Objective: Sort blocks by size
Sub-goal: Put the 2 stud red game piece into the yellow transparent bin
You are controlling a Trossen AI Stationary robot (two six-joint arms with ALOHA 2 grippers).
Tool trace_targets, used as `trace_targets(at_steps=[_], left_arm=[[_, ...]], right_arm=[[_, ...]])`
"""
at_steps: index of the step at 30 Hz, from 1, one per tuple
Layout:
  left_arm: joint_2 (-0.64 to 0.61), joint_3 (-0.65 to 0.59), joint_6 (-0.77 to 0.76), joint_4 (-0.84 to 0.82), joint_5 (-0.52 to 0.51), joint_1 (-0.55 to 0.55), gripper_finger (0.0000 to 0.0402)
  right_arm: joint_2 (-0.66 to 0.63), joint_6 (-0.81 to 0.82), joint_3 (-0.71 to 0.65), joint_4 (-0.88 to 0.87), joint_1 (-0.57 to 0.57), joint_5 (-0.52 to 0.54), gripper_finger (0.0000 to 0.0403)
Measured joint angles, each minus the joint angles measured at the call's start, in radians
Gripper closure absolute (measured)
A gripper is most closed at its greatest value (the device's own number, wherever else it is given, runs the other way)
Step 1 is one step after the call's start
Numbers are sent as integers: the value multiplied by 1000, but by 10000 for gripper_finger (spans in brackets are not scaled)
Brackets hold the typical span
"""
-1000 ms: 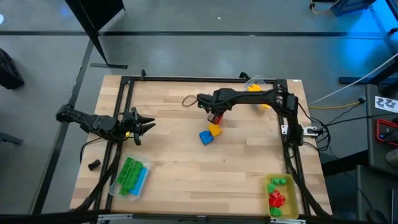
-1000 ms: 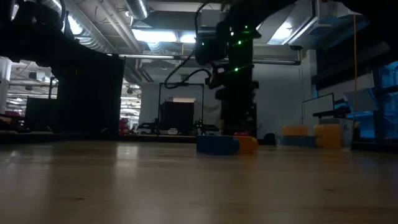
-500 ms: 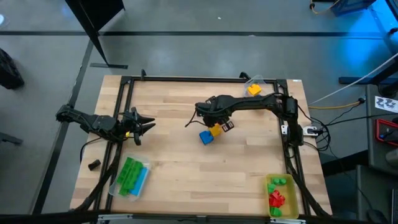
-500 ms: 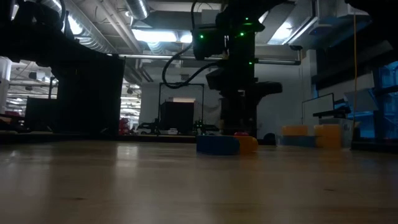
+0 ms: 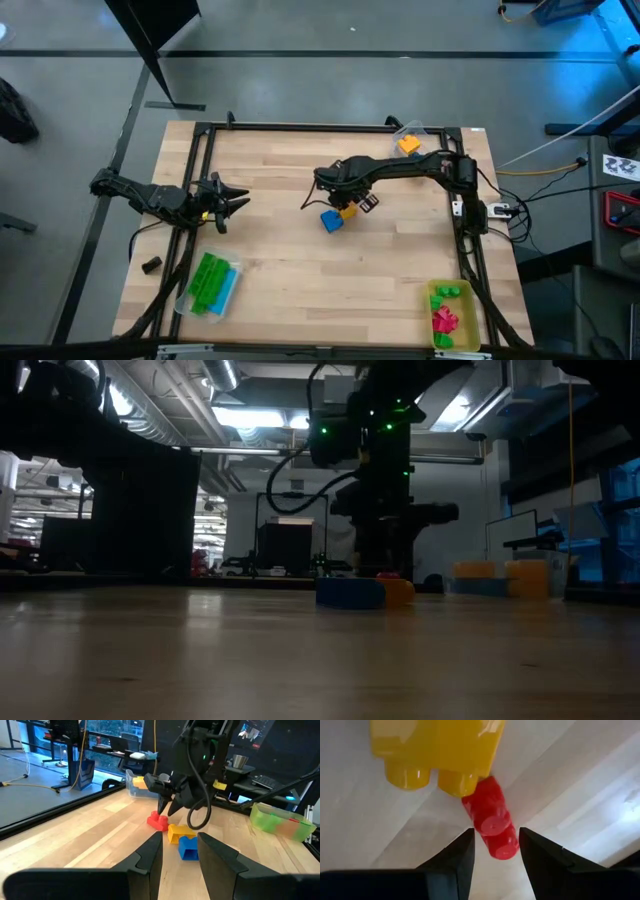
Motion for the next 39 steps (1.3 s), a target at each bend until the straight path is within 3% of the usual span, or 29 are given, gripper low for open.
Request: trace_targets(at_steps=[20,32,39], left_arm=[[0,0,0,0,0,0,295],[0,0,0,0,0,0,295],[0,0,0,0,0,0,295]], right_arm=[[-6,8,-153,192,0,22,248],[-5,166,-154,188,0,-15,251],[-6,344,-152,140,1,-16,288]])
